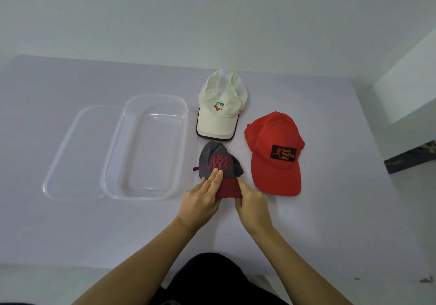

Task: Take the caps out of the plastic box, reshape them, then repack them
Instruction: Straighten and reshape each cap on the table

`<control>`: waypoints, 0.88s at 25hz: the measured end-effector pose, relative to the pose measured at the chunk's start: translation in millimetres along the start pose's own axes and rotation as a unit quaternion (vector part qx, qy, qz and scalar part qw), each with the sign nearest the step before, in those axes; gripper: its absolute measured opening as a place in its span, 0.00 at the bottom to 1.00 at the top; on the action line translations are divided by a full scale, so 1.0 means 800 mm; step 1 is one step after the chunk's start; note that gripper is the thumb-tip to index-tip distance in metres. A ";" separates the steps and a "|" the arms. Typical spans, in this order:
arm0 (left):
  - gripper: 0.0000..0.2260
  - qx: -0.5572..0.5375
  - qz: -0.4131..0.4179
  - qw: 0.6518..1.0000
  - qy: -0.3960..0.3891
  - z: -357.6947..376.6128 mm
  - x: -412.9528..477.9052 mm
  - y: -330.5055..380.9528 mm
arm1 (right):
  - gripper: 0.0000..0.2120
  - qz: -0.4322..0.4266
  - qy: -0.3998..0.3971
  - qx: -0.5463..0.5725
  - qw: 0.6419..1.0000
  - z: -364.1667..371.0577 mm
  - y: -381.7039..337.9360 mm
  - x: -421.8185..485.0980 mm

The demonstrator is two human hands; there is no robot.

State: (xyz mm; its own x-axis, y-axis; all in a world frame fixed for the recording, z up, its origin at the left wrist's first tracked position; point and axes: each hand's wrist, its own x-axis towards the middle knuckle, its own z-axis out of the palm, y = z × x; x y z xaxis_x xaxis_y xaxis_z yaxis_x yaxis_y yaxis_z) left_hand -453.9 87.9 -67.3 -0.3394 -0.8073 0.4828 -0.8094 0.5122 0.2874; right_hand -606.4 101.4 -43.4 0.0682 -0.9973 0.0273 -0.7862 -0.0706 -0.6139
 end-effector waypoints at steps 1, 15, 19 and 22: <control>0.19 0.002 0.005 1.000 -0.009 -0.002 -0.001 0.000 | 0.22 0.003 -0.006 -0.005 1.000 -0.003 0.004 -0.002; 0.25 -0.127 -0.043 0.991 -0.020 -0.030 -0.007 0.000 | 0.30 0.017 -0.046 0.045 0.998 -0.022 0.007 -0.014; 0.28 -0.260 -0.147 0.954 -0.023 -0.034 -0.003 0.014 | 0.31 0.010 -0.024 0.084 0.996 -0.028 0.000 -0.017; 0.29 -0.304 -0.181 0.935 -0.030 -0.039 0.001 0.005 | 0.32 0.001 -0.030 0.066 0.997 -0.030 -0.001 -0.017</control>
State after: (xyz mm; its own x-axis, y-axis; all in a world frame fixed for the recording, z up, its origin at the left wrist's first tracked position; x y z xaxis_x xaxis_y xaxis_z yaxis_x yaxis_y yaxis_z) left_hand -442.8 98.3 -39.9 -0.1364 -0.9657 0.2209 -0.4603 0.2592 0.8491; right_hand -621.2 114.3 -24.3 0.1058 -0.9942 -0.0191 -0.6993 -0.0607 -0.7122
